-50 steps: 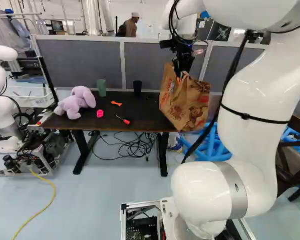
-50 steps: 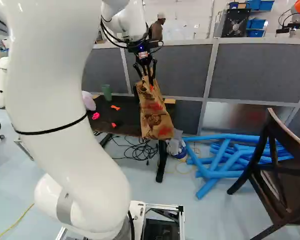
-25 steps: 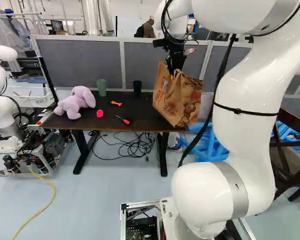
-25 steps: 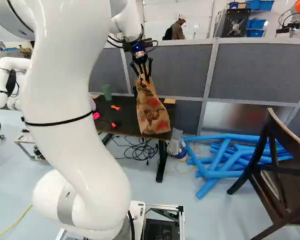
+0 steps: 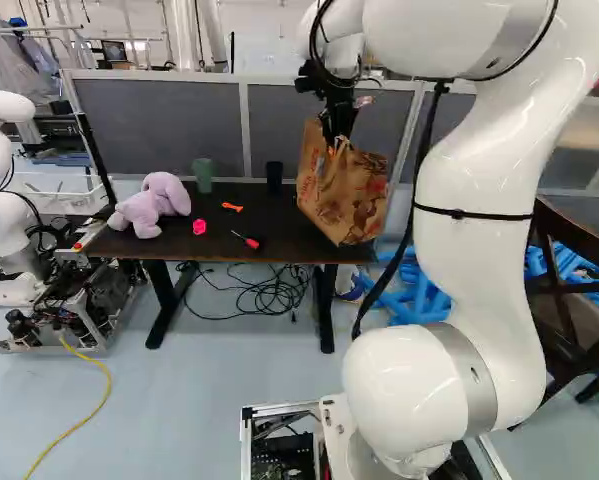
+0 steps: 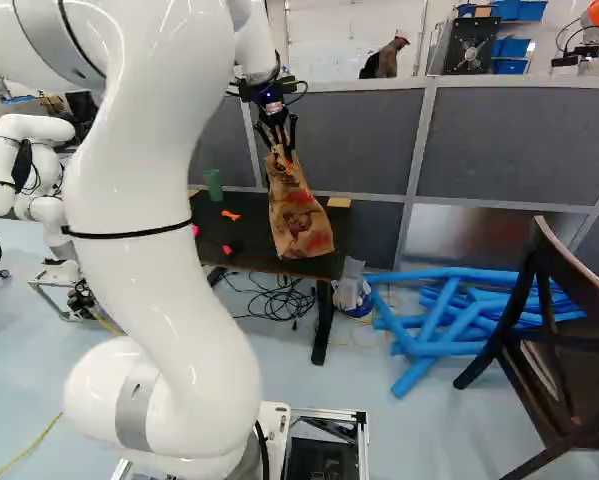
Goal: Pick up the bag on the ground and place it on the table
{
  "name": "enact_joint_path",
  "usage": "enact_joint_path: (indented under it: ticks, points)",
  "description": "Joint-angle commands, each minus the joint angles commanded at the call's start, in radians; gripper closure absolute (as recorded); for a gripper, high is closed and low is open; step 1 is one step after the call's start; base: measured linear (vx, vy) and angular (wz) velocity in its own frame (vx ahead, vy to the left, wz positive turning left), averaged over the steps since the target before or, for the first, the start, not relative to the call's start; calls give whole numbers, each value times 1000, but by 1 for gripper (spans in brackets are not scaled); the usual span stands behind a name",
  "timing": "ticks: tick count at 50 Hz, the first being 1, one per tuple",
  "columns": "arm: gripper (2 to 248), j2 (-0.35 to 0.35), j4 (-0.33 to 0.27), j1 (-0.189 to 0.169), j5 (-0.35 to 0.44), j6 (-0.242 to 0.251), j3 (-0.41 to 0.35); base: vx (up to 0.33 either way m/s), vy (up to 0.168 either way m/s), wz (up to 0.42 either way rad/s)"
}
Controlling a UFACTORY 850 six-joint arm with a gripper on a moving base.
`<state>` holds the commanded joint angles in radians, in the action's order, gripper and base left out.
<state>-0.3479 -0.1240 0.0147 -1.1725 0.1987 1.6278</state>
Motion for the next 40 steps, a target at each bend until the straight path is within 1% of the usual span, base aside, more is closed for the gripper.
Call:
enact_joint_path:
  ticks: [17, 30, 40]
  points:
    - [229, -50, 9, 18, 0, 0, 66, 0, 0, 0]
    - [229, -88, 9, 24, -1, 0, 115, 0, 0, 0]
    - [229, -117, 9, 28, -16, 0, 155, 0, 0, 0]
